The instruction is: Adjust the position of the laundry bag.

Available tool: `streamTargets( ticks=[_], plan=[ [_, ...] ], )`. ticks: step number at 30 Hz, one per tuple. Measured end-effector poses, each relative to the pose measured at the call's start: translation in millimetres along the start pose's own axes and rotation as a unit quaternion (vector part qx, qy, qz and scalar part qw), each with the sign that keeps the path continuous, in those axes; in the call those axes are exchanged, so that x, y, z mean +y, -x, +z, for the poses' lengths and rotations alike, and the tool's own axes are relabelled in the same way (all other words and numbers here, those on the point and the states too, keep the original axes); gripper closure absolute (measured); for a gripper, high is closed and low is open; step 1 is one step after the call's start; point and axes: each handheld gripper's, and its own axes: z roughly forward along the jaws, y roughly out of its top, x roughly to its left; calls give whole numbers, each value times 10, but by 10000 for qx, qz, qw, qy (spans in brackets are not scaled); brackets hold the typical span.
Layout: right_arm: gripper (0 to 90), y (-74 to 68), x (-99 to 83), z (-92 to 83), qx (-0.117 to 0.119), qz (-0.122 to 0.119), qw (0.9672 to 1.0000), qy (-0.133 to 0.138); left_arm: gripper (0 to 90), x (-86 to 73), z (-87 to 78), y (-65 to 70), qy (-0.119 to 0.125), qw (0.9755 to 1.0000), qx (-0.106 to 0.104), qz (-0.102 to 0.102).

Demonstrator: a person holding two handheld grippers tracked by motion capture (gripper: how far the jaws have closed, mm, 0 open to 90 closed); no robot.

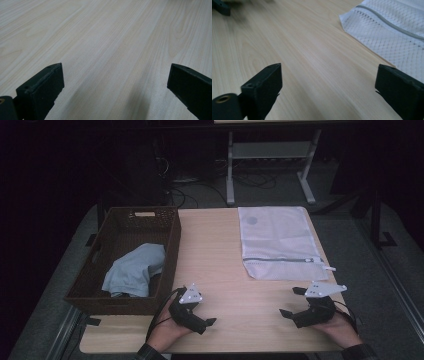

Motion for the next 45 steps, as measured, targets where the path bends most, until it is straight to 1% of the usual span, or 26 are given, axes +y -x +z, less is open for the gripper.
streamTargets(
  ticks=[1,3,6,12,16,19,22,28,29,30,31,32,34,35,36,39,45],
  plan=[
    [111,20,18,8,1,51,10000,24,7,0,1,-4,-2,10000,-5,1],
    [126,40,23,24,24,72,10000,-16,7,13,6,-8,28,10000,-12,13],
    [128,51,30,34,6,78,10000,-33,7,13,6,-7,19,10000,-9,27],
    [133,80,81,67,0,111,9999,22,7,5,3,-18,-25,10000,16,-29],
    [133,110,91,81,4,126,9999,24,7,10,-3,-39,-7,10000,41,-53],
    [132,148,92,73,-21,150,9999,52,7,12,8,-84,-24,10000,74,-59],
    [132,157,96,67,-15,144,9999,63,7,16,-1,-107,-15,9999,105,-77],
    [132,195,141,81,-64,140,9998,90,7,2,-24,-90,16,9999,135,-29],
    [132,224,174,98,-82,167,9997,155,7,-5,-35,-90,78,9999,118,-56],
    [132,224,174,98,-82,167,9997,155,7,-5,-35,-90,78,9999,118,-56],
    [132,249,233,121,-126,141,9996,187,7,-5,-38,-84,94,9998,119,-90],
    [132,249,233,121,-126,141,9996,187,7,-5,-38,-84,94,9998,119,-90],
    [135,270,262,132,-123,193,9993,279,7,-3,-42,-84,92,9999,122,-80],
    [135,307,276,152,-80,235,9993,288,7,-2,-44,-86,102,9998,116,-79],
    [135,307,276,152,-80,235,9993,288,7,-3,-42,-90,109,9998,114,-93],
    [136,367,324,180,-139,288,9991,264,7,-3,-33,-88,87,9999,125,-78],
    [137,442,386,173,-225,264,9990,280,7,-1,-31,-104,136,9998,92,-112]
  ],
)
